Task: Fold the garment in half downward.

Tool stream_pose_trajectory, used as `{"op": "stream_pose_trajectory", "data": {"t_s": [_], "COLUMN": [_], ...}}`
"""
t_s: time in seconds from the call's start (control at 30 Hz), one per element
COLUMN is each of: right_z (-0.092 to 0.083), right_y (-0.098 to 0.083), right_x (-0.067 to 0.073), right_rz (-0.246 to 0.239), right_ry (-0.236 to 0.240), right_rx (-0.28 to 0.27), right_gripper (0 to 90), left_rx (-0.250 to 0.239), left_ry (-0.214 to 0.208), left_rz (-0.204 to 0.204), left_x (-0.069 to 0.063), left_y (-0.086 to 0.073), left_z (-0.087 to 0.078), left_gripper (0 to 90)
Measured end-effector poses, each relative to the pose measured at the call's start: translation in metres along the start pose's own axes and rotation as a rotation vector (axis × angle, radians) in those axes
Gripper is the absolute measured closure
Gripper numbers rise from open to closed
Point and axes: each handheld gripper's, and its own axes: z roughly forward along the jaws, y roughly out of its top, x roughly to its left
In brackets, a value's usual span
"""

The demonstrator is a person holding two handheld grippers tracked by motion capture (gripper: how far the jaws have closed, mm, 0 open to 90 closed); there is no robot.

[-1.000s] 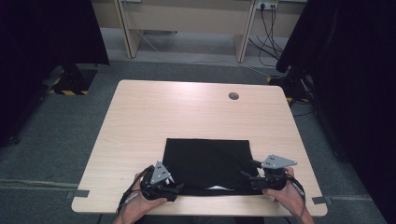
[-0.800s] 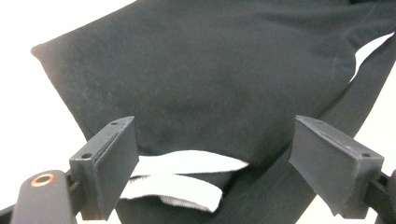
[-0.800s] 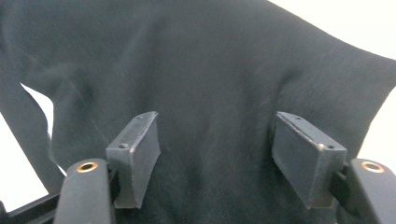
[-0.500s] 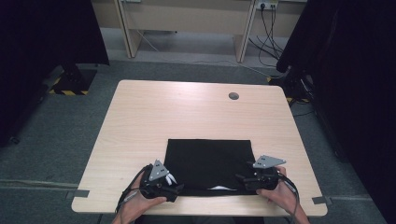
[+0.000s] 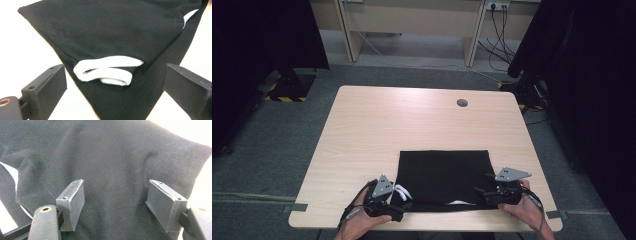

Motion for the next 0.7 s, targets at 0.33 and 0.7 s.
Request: {"op": "stream_pose_trajectory", "data": {"t_s": [0.33,0.7], "right_z": [-0.009,-0.019], "right_y": [-0.007,-0.017], "right_x": [-0.009,-0.022], "right_rz": [0.006,0.045], "right_ry": [-0.005,-0.017], "right_rx": [0.004,0.01], "right_gripper": [30.7,29.2], "left_rx": [0.014,0.071], "left_ry": [0.003,-0.004], "left_rz": [-0.004,0.011], "left_x": [0.004,0.002], "left_y": [-0.003,-0.005], "left_z": [0.0,0.001], "left_gripper": [3.8,1.7]}}
